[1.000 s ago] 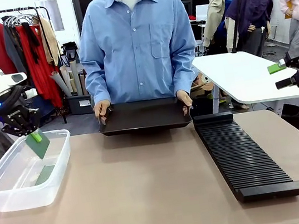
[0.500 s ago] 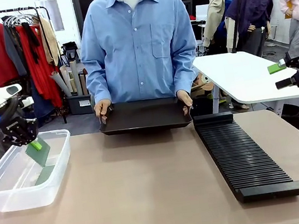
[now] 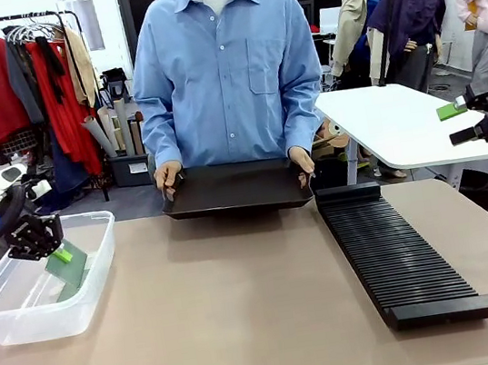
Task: Sort PCBs into racks and boxes based on the side picked up.
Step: If the short side of the Blank PCB is picked up, insert it into the PCB Rack ; if the long side is picked up, place it in the Organizing box.
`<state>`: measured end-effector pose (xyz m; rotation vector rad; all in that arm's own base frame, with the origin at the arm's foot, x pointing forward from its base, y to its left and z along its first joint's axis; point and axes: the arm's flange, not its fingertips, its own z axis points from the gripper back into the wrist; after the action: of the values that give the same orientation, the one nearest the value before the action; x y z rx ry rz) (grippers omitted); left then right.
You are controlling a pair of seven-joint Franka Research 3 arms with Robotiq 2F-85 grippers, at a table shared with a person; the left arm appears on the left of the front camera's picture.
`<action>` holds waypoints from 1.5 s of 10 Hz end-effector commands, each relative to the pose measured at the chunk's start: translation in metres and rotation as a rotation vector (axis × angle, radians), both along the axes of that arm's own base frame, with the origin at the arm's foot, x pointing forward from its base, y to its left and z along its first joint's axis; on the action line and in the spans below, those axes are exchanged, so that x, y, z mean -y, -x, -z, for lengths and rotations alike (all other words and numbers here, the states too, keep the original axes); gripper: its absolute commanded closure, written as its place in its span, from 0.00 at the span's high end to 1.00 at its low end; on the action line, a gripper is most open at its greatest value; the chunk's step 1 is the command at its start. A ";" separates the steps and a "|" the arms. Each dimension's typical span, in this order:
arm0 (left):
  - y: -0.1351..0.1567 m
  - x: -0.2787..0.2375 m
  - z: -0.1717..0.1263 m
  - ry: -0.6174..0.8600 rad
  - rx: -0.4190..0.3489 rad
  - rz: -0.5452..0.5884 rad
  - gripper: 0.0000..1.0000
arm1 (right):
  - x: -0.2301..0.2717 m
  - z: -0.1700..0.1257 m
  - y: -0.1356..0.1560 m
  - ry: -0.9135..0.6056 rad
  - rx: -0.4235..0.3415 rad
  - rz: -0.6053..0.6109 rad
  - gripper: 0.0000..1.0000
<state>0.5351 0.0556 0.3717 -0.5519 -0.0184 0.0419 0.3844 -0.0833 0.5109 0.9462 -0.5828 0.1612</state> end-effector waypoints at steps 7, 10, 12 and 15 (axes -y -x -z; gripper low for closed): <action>-0.011 -0.012 0.030 0.054 0.000 -0.001 0.03 | -0.002 -0.003 -0.003 -0.023 0.020 0.005 1.00; -0.011 -0.013 0.025 0.030 -0.020 -0.019 0.59 | -0.002 -0.003 -0.003 -0.023 0.020 0.005 1.00; -0.013 -0.013 0.021 0.007 -0.035 -0.038 0.98 | -0.002 -0.003 -0.003 -0.023 0.020 0.005 1.00; -0.011 -0.006 -0.003 -0.091 -0.069 -0.079 1.00 | -0.002 -0.003 -0.003 -0.023 0.020 0.005 1.00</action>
<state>0.5477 0.0658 0.3596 -0.5198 0.0105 0.1055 0.3844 -0.0834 0.5109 0.9462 -0.5828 0.1612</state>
